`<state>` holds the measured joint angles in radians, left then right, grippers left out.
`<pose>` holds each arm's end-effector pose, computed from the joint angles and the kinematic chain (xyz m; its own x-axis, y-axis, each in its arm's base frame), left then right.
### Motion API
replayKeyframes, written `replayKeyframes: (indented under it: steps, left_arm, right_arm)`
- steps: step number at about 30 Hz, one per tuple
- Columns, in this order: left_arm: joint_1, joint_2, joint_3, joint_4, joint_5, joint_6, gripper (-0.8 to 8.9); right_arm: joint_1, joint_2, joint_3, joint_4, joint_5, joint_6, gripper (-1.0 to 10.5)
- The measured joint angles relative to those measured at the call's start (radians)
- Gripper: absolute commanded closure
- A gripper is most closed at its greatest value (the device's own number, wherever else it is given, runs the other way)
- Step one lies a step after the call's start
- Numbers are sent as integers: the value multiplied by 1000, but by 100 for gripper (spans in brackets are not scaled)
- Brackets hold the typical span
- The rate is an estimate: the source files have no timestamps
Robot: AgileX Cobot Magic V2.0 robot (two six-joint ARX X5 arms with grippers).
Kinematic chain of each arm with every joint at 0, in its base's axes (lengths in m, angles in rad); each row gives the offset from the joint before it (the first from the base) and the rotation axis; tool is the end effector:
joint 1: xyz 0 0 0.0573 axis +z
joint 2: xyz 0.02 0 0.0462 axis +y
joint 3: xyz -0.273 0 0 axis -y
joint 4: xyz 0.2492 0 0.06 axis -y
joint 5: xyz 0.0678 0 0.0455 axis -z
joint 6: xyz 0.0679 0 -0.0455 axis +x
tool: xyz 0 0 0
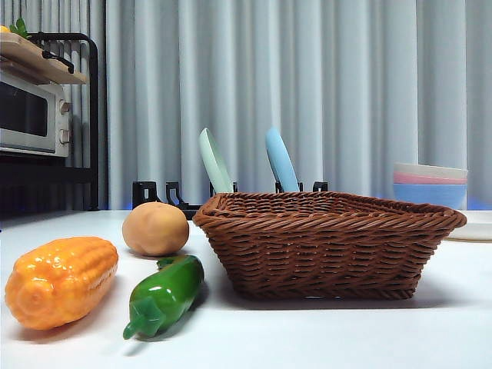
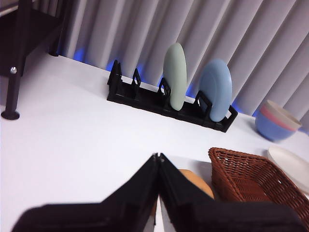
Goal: Pick up the basket,pick up the corn from the table,pick up the potato from the table,pick up the cucumber from the table,put all items into the basket
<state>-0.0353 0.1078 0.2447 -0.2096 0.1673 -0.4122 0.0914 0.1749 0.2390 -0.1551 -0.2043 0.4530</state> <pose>0.1212 -0.0156 0.2165 0.9769 -0.2011 -0.0716 0.1549 0.8985 -0.4107 0.1279 0.0256 0.2146 0.9526 0.2910 -0.0890 -0.2217 0.8638 0.4524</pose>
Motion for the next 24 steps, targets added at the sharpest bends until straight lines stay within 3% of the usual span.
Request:
replayKeyframes:
  steps: [3,9,15,22,24]
  left_arm:
    - [0,88,75,-12,18,35,819]
    - [0,311,264,-44,140,179,819]
    - [0,557,455,-150,195,222,818]
    - [0,783,595,-278,308,229,786]
    - [0,823,608,-280,352,234,622]
  right_arm:
    - [0,107,85,-11,19,-17,957]
    - [0,358,293,-54,21,-122,956]
    - [0,632,501,-209,19,-228,954]
    - [0,869,666,-421,-164,-343,905]
    - [0,920,683,-442,-198,-366,727]
